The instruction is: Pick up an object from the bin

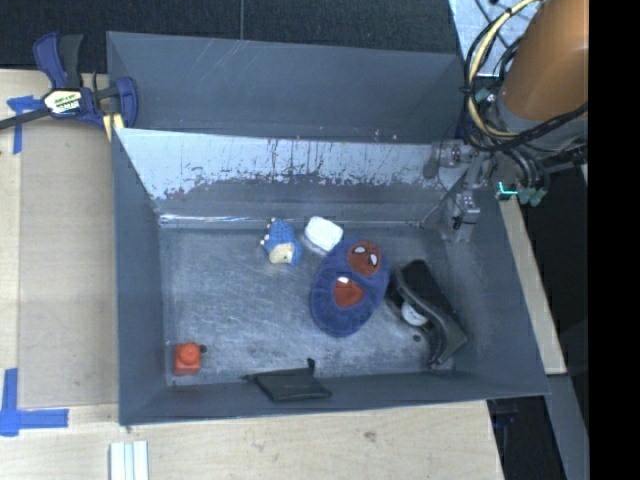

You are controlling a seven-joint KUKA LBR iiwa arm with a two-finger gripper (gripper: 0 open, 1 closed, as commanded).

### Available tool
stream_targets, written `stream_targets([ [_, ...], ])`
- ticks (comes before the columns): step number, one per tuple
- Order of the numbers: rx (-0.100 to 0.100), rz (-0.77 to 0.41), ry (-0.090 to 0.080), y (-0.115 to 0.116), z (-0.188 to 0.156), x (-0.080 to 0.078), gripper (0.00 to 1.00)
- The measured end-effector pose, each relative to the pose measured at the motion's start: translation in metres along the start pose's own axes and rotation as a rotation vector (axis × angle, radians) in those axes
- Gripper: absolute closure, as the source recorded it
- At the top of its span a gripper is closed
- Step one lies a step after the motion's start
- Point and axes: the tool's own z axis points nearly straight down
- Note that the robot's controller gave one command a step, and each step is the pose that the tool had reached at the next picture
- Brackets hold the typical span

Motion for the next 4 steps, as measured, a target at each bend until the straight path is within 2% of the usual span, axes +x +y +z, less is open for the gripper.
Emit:
stream_targets([
  [1,0.0,-0.232,-0.001,0.0693,0.1456,0.0205,0.0],
  [2,0.001,-0.201,0.0,0.0661,0.155,0.0195,0.0],
  [3,0.001,-0.201,-0.02,0.0678,0.1517,0.0152,1.0],
  [4,0.001,-0.202,-0.015,0.0673,0.1534,0.0168,0.0],
])
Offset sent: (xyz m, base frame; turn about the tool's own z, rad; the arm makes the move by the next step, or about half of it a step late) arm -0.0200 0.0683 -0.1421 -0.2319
